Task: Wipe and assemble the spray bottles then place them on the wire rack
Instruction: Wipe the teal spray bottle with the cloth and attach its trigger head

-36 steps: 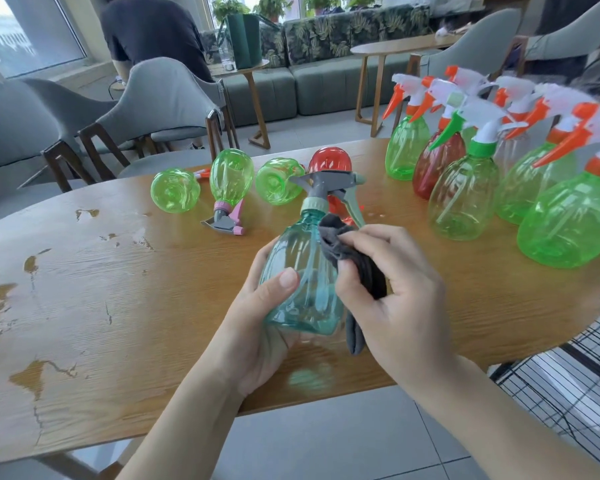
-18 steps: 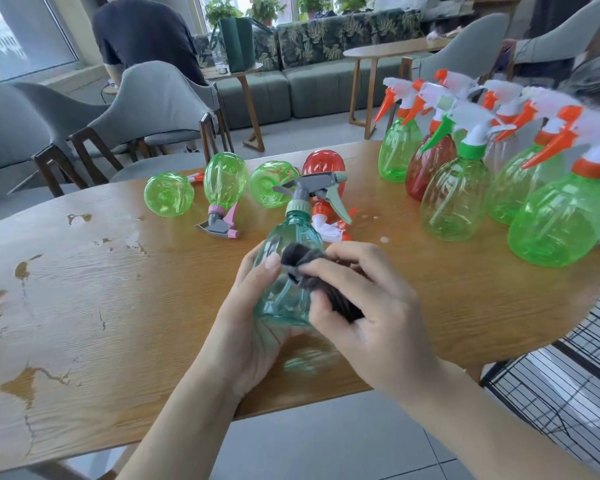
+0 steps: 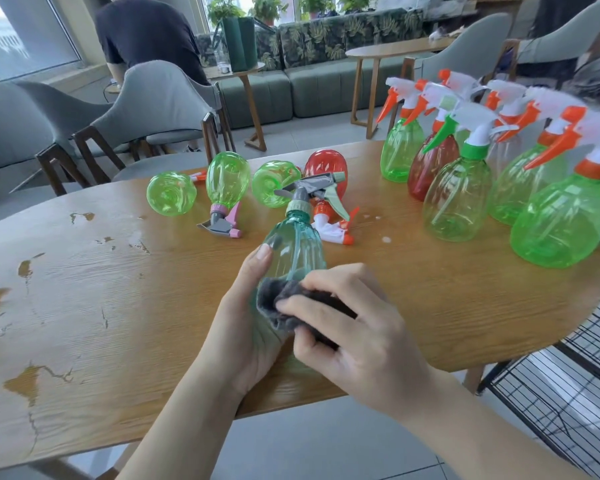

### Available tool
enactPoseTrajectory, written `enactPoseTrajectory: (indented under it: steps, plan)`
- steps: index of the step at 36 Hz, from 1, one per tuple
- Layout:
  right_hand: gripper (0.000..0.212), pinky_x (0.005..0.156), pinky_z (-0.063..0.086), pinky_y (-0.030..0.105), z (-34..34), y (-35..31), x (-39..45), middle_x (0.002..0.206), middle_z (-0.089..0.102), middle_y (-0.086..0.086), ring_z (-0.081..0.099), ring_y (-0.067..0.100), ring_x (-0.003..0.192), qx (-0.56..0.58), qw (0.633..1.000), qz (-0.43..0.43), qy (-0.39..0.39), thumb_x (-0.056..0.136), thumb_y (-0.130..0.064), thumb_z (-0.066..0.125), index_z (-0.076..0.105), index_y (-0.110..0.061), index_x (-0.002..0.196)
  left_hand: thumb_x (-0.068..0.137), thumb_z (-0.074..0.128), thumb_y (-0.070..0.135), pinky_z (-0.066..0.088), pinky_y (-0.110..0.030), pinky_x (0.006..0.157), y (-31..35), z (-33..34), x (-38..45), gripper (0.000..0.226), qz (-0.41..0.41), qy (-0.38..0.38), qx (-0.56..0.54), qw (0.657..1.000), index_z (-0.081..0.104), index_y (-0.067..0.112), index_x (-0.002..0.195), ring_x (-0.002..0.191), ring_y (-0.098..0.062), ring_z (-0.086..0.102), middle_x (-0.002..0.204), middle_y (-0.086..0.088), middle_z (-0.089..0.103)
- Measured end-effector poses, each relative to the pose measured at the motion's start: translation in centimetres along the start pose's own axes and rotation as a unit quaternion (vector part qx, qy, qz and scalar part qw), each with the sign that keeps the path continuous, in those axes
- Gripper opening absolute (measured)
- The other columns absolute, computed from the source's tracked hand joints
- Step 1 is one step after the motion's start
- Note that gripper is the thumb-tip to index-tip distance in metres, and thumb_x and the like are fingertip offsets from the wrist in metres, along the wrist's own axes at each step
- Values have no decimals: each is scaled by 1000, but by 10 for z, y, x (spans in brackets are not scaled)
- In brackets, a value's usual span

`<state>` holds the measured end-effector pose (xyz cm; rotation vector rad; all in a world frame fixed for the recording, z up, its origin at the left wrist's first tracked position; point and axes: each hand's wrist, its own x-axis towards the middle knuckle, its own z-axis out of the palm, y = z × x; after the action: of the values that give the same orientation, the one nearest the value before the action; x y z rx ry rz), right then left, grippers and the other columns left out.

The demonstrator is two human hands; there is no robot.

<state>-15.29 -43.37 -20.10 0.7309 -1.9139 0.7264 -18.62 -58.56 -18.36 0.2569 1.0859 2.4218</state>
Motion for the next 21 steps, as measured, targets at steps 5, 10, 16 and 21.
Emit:
enactPoseTrajectory:
  steps: [5,10,16,21]
  plan:
    - [22,101,49,29,-2,6,9,112,69,15,65,30,101,-33,997,63,18,101,-10,61,76,-3,116,97,56,30,61,-42,74,-3,-3,1,49,45,24,30,998,51,3,138,98,-28,71,115,-18,68]
    - [32,101,50,29,-8,14,17,124,65,11,63,24,116,-64,984,169,-6,105,-16,53,67,-2,130,95,63,31,56,-54,93,-5,-3,-1,52,34,5,89,995,56,16,145,120,-40,63,141,-26,59]
    - [43,86,55,30,-9,11,17,123,65,6,64,19,105,-83,969,231,-26,107,-29,40,64,-6,135,96,61,35,46,-63,104,-6,-3,-1,53,22,25,94,995,55,19,147,125,-44,60,143,-26,58]
    - [34,88,45,12,-8,5,12,114,66,7,62,15,100,-69,975,213,-8,102,-19,52,69,-3,127,90,73,46,54,-58,96,-4,-2,0,73,14,35,59,998,49,13,151,123,-39,62,147,-26,55]
